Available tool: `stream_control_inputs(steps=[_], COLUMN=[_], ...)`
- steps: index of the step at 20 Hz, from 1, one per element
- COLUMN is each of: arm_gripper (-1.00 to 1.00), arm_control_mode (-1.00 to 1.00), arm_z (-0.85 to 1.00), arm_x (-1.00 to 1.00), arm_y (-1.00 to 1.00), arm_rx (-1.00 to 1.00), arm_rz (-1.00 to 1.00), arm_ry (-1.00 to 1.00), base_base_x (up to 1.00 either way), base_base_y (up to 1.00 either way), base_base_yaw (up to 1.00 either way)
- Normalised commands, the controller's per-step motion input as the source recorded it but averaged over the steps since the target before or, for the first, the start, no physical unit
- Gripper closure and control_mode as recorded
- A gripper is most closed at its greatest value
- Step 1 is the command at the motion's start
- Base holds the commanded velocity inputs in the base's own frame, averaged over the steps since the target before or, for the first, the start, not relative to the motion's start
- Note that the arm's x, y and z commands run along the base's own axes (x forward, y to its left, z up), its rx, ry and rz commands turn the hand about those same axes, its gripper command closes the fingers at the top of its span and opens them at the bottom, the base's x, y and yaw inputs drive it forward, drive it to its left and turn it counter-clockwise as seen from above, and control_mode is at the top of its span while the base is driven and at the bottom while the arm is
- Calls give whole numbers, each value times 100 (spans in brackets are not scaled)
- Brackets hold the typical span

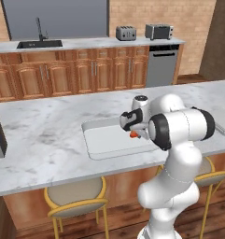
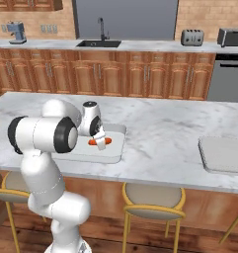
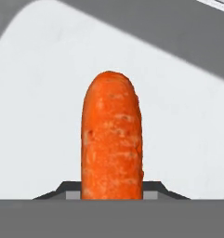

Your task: Place the cold items (carrot and mushroom) from the fridge in one tupperware on the dining counter. Place the warm items (kebab skewer and hot dog) in the stove area in another tupperware.

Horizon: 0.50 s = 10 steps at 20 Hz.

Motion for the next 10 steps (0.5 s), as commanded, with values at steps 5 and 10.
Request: stream_control_inputs(steps=[5,10], arm_gripper=[-100,-100], arm_control_mode=[-100,-100], arm_z=[-8,0], arm_x=[0,-3], arm_y=[0,0], arm_rx=[0,0], arm_rz=[0,0], arm_ry=[19,3], base_base_x=[0,0], base_base_y=[0,0], base_base_yaw=[0,0])
